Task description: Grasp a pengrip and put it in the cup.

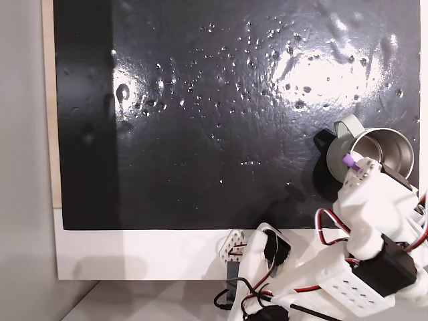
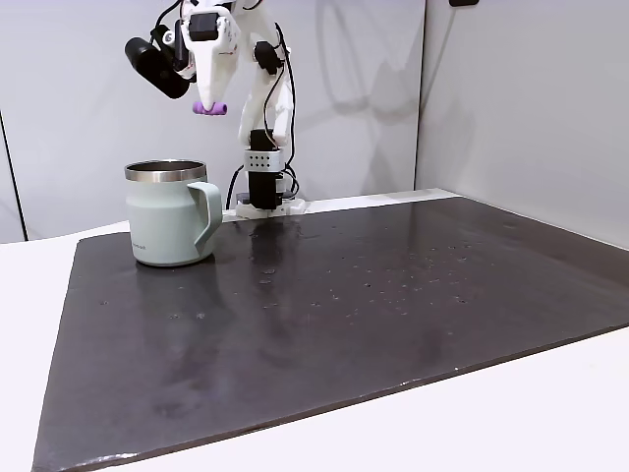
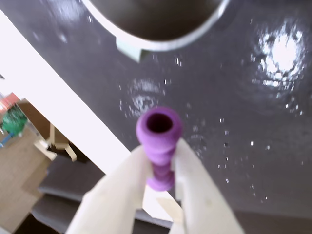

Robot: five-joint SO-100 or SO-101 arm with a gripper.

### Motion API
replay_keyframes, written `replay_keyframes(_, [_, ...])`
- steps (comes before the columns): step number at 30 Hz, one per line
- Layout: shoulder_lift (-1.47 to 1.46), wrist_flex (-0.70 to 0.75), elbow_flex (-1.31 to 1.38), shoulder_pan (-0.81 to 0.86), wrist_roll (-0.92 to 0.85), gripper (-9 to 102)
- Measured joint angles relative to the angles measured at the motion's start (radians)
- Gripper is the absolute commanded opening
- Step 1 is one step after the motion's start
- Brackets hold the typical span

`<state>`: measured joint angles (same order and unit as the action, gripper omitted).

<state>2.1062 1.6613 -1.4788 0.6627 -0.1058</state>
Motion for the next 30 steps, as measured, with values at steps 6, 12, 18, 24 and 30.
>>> replay_keyframes(6, [0.0,-0.118,-0.044,0.091,-0.058,0])
replay_keyframes(12, [-0.002,-0.213,-0.087,0.13,-0.086,0])
replay_keyframes(18, [-0.008,-0.238,-0.1,0.149,-0.109,17])
replay_keyframes(24, [-0.008,-0.238,-0.107,0.147,-0.112,38])
replay_keyframes(30, [-0.008,-0.238,-0.117,0.143,-0.1,38])
